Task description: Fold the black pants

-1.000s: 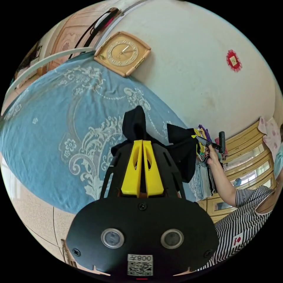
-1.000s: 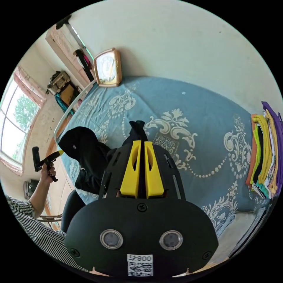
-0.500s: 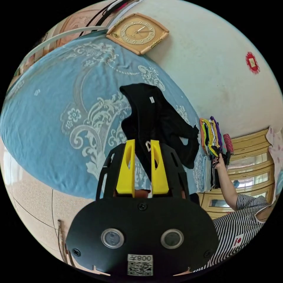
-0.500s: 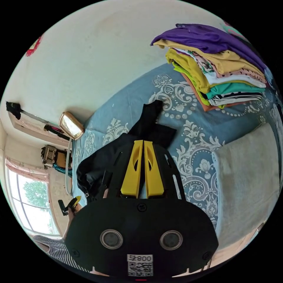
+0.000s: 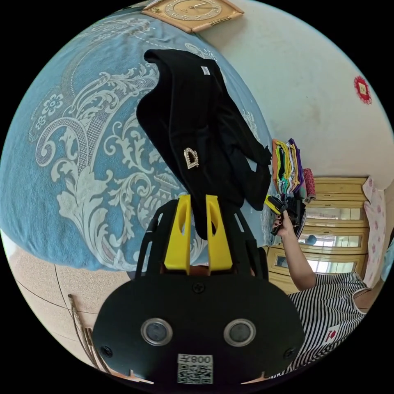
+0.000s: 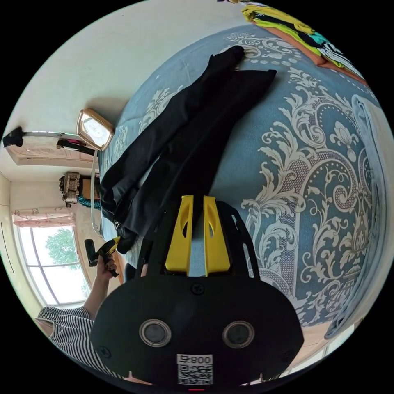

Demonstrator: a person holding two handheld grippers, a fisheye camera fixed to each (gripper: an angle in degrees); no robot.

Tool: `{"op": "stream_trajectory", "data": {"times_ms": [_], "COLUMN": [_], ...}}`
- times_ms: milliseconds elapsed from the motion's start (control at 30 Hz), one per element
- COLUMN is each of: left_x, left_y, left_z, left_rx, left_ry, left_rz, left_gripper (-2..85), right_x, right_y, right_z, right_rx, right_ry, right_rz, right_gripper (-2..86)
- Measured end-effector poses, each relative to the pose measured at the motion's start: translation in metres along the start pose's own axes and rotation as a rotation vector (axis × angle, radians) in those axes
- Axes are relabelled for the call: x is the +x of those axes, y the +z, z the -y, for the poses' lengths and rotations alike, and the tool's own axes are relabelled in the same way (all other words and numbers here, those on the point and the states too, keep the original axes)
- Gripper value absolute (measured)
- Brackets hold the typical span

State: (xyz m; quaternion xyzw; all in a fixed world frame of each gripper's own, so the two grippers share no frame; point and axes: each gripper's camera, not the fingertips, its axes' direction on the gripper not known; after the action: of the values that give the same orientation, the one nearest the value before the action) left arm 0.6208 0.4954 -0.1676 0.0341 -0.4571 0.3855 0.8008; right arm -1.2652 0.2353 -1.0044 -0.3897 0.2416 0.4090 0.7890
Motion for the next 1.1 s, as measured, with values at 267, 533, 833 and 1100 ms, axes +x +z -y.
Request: {"op": "stream_trajectory", "data": {"times_ms": [267, 533, 833, 1100], "left_x": [-0.011, -0.044, -0.105, -0.095], "left_y": [-0.042, -0.157, -0.135, -0.130], "left_z": [-0.017, -0.061, -0.099, -0.139], "left_rx": [0.099, 0.255, 0.286, 0.294], "left_ry": [0.043, 0.026, -0.217, -0.236], "left_rz": [-0.152, 0.050, 0.085, 0.160], "left_gripper": [2.7, 2.8, 6.1, 8.2], "right_x": [0.025, 0.019, 0.085, 0.126], "right_y": [0.001, -0.008, -0.002, -0.007], "right_z": [-0.005, -0.048, -0.053, 0.004], "right_rx": [-0.024, -0.017, 0.121, 0.200], "right_ry": [-0.020, -0.132, 0.020, 0.129], "right_rz": [0.089, 0.234, 0.102, -0.047], "right_gripper": [0.3, 0.0, 1.4, 6.4]}}
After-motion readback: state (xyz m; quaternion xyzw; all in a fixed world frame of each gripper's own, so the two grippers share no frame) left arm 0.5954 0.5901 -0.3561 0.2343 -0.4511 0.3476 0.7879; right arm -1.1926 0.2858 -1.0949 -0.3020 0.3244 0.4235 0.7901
